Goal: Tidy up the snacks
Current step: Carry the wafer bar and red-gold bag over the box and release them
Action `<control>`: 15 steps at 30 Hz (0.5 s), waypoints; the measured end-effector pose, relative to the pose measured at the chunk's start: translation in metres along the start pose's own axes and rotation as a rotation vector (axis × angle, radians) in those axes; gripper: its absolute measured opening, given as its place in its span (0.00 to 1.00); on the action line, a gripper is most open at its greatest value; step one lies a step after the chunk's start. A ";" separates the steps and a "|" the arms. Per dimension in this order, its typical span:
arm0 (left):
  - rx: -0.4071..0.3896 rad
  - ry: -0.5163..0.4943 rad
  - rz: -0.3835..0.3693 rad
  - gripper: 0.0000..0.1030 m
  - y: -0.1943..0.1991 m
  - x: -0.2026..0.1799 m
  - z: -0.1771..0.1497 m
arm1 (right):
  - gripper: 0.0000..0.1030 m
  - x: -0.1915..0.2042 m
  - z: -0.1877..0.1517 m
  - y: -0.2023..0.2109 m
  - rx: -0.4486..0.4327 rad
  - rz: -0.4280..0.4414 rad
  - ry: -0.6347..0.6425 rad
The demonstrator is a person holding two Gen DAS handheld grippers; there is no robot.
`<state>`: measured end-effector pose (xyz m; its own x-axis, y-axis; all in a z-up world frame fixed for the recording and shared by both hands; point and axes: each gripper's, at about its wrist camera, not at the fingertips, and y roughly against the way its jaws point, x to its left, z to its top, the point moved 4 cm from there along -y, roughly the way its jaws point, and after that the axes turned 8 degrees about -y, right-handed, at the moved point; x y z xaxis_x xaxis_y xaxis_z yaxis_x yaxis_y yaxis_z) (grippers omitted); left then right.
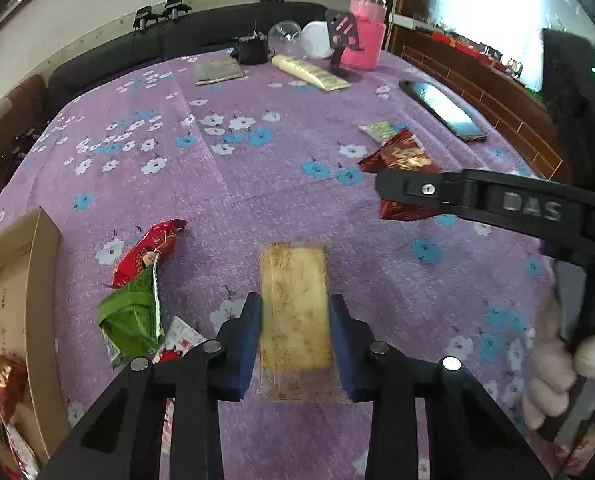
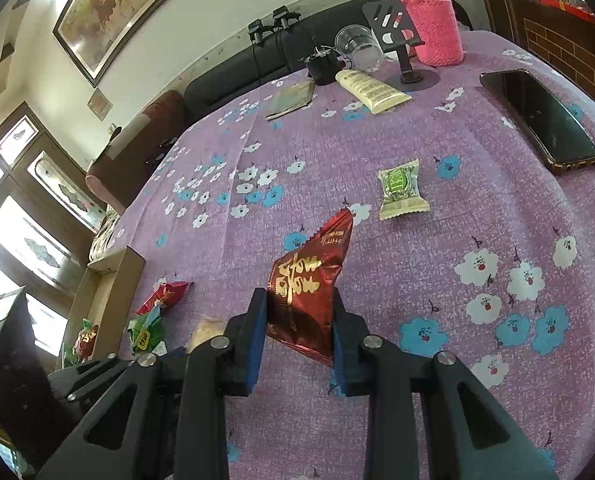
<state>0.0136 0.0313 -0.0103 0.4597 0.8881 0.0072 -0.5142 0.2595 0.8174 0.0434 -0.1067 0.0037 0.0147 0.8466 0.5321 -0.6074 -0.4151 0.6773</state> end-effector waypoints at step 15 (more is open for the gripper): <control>-0.201 0.334 -0.052 0.34 0.110 0.078 -0.055 | 0.26 0.024 -0.010 0.005 -0.020 0.040 0.059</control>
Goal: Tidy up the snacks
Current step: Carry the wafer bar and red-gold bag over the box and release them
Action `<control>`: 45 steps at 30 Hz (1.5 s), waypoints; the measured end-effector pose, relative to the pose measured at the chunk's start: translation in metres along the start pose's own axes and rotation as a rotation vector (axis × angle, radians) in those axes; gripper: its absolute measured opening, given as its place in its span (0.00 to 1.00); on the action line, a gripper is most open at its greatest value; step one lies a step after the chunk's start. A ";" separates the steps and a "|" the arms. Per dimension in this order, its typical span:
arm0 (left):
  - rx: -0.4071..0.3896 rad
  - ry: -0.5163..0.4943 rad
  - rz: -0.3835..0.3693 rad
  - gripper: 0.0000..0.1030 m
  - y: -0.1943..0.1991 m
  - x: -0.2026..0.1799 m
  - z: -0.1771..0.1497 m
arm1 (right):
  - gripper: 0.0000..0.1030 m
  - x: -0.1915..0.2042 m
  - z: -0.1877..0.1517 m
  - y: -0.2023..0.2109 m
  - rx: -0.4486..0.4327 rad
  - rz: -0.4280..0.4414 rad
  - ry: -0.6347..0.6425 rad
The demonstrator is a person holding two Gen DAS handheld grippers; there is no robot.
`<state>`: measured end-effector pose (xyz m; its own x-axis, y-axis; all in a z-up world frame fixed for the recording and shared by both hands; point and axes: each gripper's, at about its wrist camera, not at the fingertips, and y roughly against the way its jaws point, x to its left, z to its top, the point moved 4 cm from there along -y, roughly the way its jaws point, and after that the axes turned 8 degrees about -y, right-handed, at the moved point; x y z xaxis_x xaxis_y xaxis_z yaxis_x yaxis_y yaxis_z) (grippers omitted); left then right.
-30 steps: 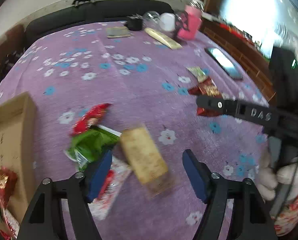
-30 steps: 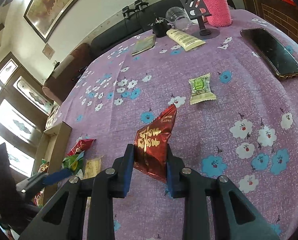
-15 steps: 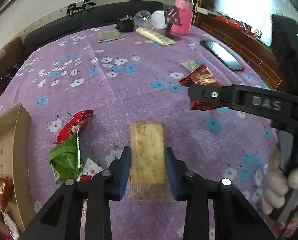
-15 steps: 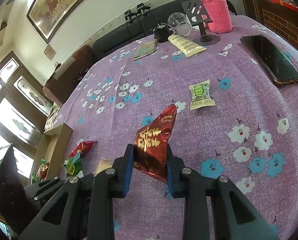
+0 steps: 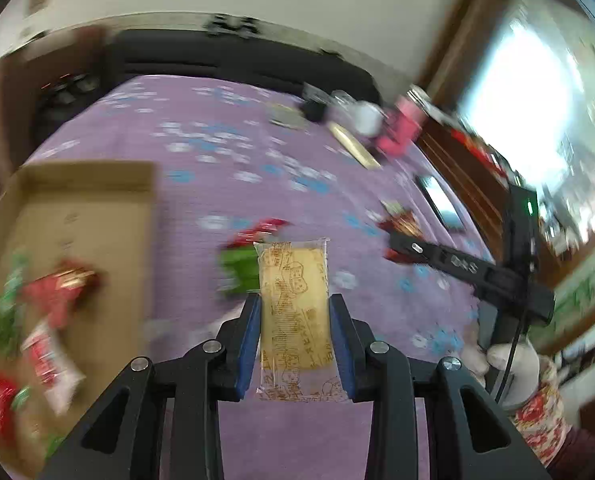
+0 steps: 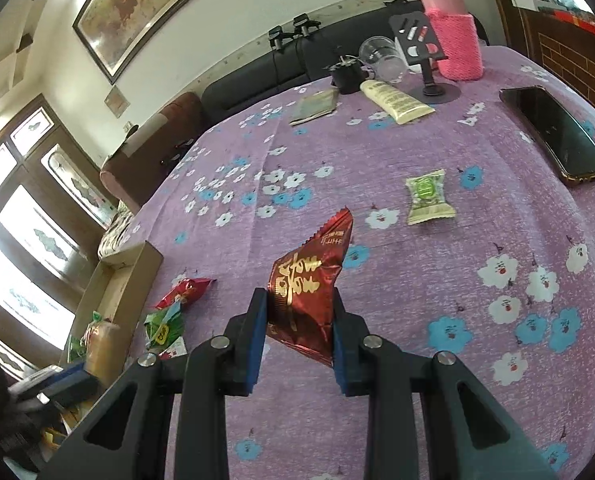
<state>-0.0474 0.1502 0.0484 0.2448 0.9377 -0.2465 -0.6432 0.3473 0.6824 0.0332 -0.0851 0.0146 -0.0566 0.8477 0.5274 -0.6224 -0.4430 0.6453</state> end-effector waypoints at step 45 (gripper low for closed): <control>-0.178 0.367 0.140 0.53 0.106 0.141 -0.073 | 0.33 0.255 -0.130 -0.089 0.295 0.073 0.497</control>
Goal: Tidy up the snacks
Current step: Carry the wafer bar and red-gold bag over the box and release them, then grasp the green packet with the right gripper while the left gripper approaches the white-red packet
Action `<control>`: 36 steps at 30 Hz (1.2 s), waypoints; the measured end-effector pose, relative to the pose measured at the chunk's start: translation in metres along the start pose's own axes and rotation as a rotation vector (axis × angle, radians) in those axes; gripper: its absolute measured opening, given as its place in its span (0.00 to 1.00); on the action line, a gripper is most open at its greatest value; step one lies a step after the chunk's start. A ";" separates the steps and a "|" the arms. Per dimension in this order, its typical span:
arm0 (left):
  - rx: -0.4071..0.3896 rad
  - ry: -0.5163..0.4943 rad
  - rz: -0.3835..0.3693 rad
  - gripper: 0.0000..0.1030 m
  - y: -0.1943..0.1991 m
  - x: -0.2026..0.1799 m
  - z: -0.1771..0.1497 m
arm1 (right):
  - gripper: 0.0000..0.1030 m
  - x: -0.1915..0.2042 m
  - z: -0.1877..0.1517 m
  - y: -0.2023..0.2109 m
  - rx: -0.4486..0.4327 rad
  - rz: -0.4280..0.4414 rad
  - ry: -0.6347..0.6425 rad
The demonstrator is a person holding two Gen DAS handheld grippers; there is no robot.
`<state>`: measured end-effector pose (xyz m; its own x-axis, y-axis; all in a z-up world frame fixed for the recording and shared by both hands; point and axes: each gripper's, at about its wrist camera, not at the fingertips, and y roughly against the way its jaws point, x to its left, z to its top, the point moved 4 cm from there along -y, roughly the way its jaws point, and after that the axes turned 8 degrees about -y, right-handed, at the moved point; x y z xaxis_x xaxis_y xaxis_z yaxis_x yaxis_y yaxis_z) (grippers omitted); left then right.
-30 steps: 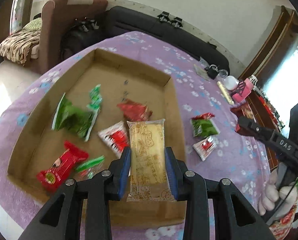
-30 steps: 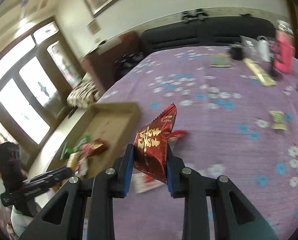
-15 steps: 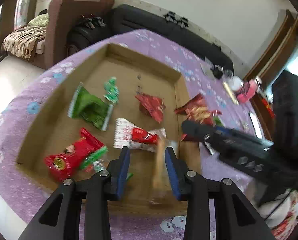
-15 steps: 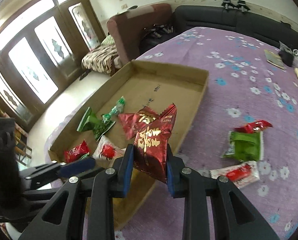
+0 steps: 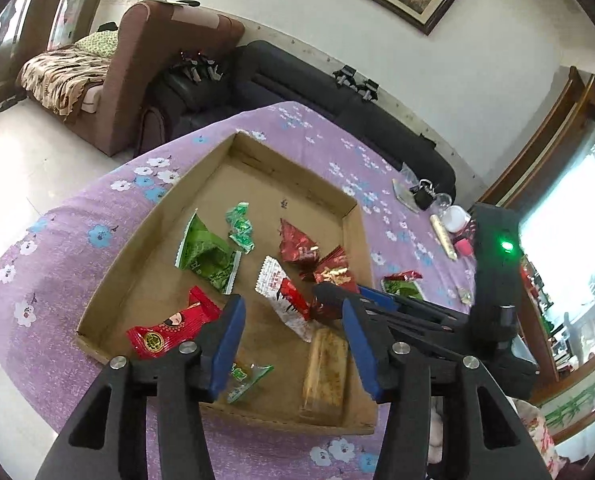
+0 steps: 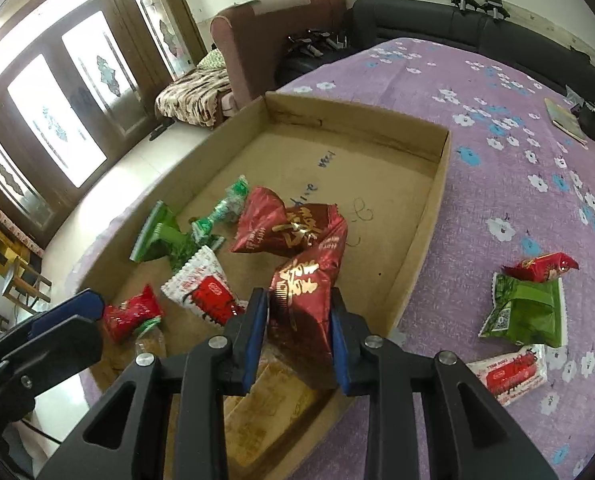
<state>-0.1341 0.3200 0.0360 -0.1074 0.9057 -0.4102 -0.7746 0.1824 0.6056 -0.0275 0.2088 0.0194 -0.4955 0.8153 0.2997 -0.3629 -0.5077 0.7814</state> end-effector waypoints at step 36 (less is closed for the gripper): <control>0.118 -0.296 -0.097 0.65 -0.037 -0.113 -0.025 | 0.61 -0.147 0.005 0.021 -0.032 -0.135 -0.285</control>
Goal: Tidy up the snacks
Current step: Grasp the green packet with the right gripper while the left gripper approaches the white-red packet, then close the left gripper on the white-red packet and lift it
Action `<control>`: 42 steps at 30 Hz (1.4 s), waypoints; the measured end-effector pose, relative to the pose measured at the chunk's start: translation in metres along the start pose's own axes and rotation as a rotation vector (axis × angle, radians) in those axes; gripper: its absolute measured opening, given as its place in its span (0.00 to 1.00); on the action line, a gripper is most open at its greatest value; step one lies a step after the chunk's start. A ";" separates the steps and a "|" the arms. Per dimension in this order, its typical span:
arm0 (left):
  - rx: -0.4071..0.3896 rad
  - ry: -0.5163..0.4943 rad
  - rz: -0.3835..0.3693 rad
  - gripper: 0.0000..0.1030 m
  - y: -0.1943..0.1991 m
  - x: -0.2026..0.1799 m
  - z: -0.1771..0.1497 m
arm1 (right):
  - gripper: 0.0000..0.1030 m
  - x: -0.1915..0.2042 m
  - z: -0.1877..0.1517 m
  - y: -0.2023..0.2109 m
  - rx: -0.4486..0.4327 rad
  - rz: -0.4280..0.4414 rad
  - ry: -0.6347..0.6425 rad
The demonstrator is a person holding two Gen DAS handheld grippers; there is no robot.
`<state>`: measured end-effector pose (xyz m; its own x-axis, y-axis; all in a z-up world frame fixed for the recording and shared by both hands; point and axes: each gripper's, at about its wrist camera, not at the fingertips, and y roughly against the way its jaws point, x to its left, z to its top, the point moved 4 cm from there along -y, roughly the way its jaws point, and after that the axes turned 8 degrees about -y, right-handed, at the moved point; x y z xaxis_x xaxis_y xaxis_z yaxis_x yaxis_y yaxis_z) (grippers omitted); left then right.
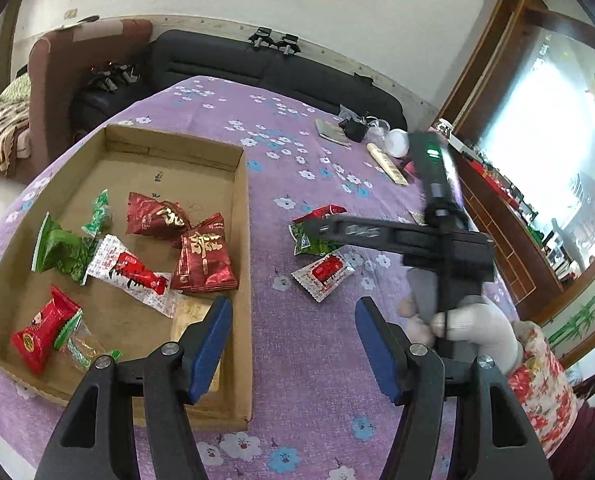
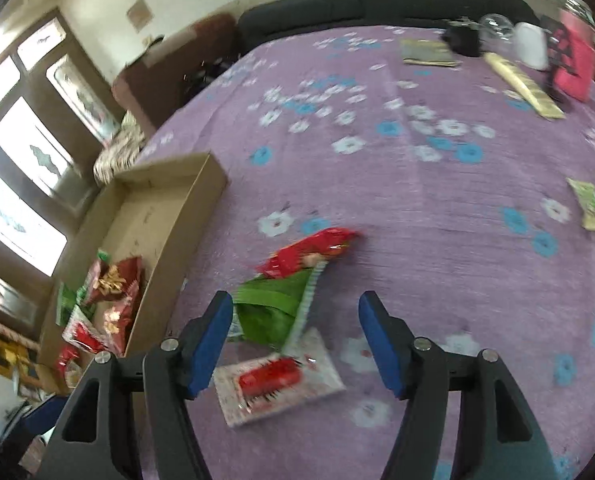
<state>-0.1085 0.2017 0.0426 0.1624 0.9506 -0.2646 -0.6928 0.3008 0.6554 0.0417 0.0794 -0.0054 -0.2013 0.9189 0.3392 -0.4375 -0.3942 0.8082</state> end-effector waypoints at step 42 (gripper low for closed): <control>0.273 -0.449 -0.006 0.31 -0.151 -0.107 0.014 | 0.33 -0.123 -0.009 0.062 -0.140 0.144 -0.227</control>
<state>-0.0115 0.0555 -0.0176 0.4924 0.8701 0.0205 -0.4919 0.2588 0.8313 0.0312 -0.0584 -0.0010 -0.0759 0.8269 0.5573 -0.5381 -0.5045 0.6752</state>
